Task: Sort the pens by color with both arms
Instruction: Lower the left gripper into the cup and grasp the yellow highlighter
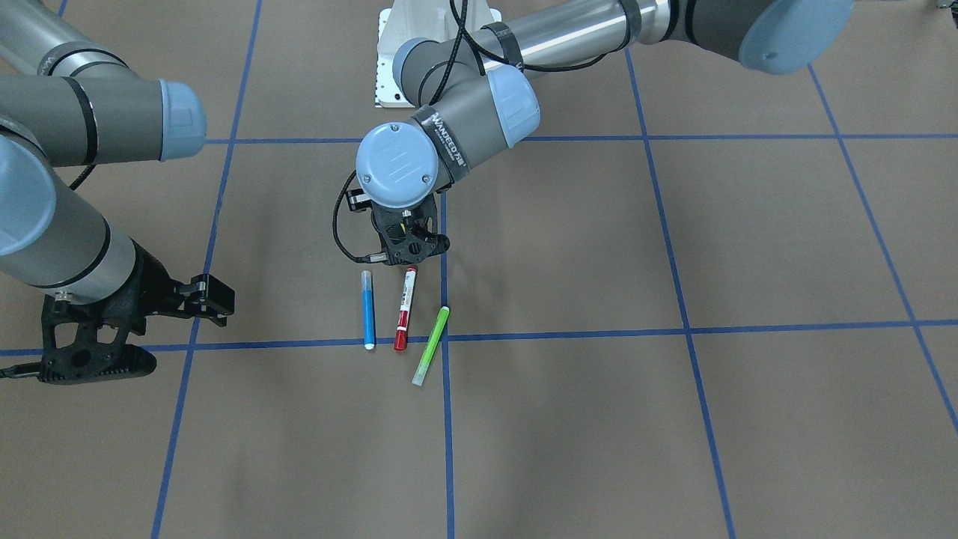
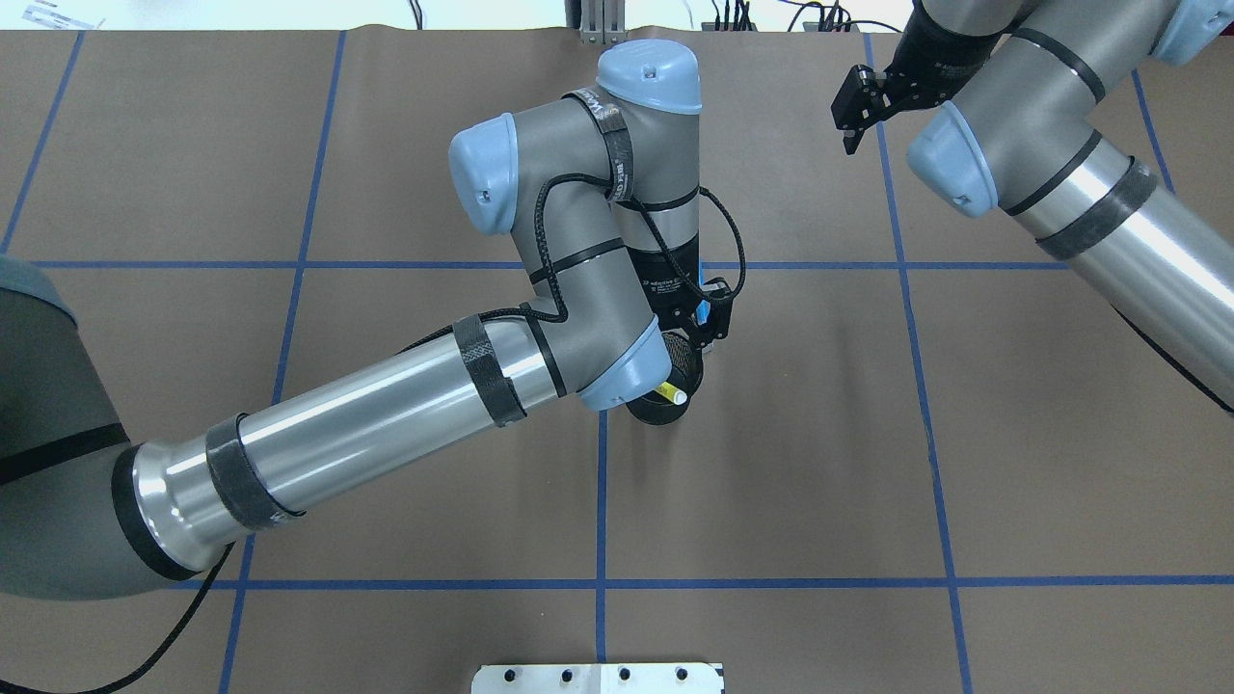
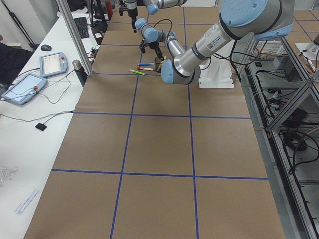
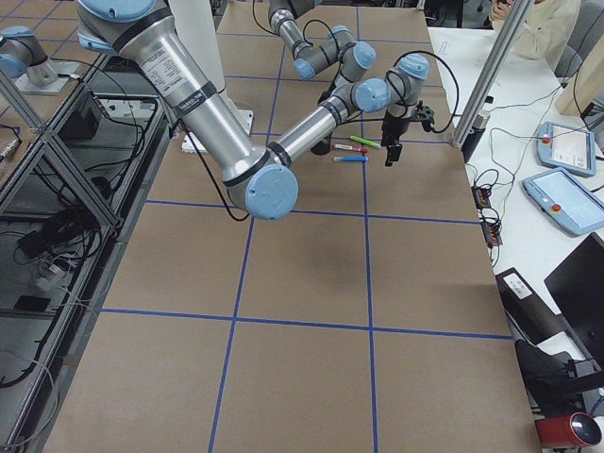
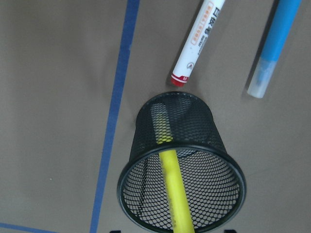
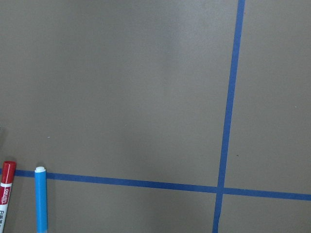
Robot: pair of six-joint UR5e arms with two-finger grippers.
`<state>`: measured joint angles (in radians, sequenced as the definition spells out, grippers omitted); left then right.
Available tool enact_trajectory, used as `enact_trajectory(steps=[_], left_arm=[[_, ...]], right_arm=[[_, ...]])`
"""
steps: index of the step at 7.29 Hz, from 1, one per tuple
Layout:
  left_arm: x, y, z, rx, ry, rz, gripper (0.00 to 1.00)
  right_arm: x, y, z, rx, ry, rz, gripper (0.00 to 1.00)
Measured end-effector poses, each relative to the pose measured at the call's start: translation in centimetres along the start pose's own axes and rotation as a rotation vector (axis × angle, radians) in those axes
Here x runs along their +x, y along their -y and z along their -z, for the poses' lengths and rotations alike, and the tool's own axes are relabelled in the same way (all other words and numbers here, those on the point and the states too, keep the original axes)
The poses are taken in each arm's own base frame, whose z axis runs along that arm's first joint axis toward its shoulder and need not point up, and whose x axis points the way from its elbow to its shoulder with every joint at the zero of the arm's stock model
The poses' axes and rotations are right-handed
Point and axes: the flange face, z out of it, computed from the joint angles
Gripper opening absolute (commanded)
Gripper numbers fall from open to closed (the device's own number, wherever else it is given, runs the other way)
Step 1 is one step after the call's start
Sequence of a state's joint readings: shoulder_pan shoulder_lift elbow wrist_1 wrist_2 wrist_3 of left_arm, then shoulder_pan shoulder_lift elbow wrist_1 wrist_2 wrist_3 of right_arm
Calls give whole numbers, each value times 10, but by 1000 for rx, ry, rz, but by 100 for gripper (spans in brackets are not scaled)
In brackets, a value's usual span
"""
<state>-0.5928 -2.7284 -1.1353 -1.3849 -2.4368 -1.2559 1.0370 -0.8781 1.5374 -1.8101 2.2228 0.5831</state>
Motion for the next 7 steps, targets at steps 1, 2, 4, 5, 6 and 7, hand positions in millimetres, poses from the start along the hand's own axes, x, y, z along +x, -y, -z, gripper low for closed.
enact_trajectory(steps=[1, 2, 4, 5, 6, 7], left_arm=[[2, -6, -8, -9, 6, -5, 76], [4, -10, -14, -16, 10, -8, 75], [6, -15, -19, -22, 14, -13, 69], [6, -16, -21, -23, 15, -14, 65], [6, -16, -21, -24, 15, -16, 58], [6, -16, -22, -24, 16, -17, 54]], right_arm=[[0, 0, 0, 0, 0, 1, 98], [0, 1, 0, -1, -1, 0, 98], [1, 1, -2, -3, -2, -2, 98], [1, 2, -2, -4, -3, -2, 98], [1, 2, -3, -5, -3, -2, 98], [2, 2, -4, -6, -4, -3, 98]])
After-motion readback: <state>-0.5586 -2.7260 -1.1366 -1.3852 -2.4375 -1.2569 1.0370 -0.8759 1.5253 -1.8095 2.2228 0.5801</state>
